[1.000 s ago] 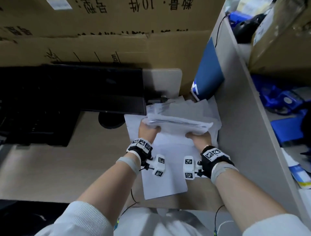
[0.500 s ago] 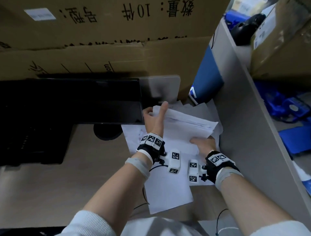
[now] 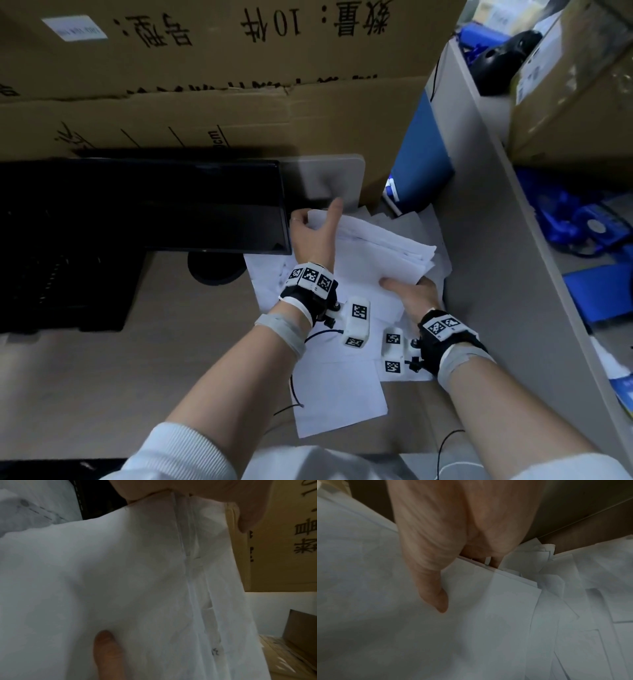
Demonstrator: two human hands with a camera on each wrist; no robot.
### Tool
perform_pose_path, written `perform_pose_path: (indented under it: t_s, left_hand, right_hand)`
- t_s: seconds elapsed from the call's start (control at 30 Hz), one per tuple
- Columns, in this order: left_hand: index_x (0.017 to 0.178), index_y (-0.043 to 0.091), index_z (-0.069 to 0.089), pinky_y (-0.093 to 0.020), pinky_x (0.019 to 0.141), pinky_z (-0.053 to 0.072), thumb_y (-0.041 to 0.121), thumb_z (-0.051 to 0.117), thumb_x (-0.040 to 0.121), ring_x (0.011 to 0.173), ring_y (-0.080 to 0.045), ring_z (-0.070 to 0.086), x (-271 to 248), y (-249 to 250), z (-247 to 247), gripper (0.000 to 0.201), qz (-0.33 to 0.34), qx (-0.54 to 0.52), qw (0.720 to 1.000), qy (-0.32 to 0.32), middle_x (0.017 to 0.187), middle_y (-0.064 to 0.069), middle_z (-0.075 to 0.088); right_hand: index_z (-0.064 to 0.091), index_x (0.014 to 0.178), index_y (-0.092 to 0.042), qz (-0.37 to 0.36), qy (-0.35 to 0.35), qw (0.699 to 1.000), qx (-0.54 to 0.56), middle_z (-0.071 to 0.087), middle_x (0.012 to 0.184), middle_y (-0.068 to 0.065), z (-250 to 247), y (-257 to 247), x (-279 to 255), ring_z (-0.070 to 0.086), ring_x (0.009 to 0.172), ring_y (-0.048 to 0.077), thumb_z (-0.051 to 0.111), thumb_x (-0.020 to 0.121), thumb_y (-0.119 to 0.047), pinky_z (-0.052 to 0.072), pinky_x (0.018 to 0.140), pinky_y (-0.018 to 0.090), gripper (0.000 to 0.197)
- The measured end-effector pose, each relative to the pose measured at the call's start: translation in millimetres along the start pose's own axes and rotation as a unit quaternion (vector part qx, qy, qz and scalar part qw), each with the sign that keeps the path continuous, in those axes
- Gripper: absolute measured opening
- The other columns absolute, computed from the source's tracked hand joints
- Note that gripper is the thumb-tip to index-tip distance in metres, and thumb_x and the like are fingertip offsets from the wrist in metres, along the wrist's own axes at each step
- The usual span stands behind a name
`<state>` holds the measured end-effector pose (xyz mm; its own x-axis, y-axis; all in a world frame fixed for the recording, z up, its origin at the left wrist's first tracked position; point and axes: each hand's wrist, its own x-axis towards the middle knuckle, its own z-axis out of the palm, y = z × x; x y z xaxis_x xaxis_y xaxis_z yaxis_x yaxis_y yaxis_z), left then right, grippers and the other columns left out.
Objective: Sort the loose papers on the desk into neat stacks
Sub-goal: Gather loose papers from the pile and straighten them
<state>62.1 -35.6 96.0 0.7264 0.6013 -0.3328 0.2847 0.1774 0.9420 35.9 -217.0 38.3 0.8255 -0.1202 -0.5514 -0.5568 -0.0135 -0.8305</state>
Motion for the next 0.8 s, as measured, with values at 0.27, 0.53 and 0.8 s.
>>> perform_pose_path:
  t_s: [0.27,0.53,0.8]
  left_hand:
    - [0.107,0.023,0.062,-0.013,0.073,0.043,0.027,0.075,0.081,0.090,-0.002,0.061,-3,-18,-8,0.029,0.050,0.036,0.997,0.044,0.097,0.008,0.066]
    - [0.123,0.019,0.052,-0.004,0.073,0.039,0.037,0.082,0.079,0.092,0.007,0.056,-10,-17,-18,0.056,0.024,-0.008,1.000,0.000,0.104,0.012,0.057]
    - [0.126,0.010,0.052,-0.029,0.095,0.036,0.048,0.075,0.079,0.115,-0.017,0.054,1,-31,-41,0.065,-0.063,-0.008,0.997,-0.032,0.123,-0.003,0.058]
  right_hand:
    - [0.071,0.099,-0.012,-0.016,-0.037,0.999,-0.010,0.074,0.094,0.003,-9,-2,-12,0.070,0.082,0.017,0.083,0.074,-0.006,0.056,0.071,0.026,0.028]
    - [0.071,0.088,-0.012,-0.009,-0.035,0.999,-0.015,0.073,0.087,0.004,-4,0,-9,0.068,0.077,0.020,0.076,0.077,0.002,0.055,0.072,0.028,0.018]
    - [0.059,0.067,-0.010,0.049,0.011,0.998,-0.049,0.060,0.070,0.003,4,23,3,0.051,0.067,0.021,0.056,0.072,0.009,0.044,0.065,0.028,0.021]
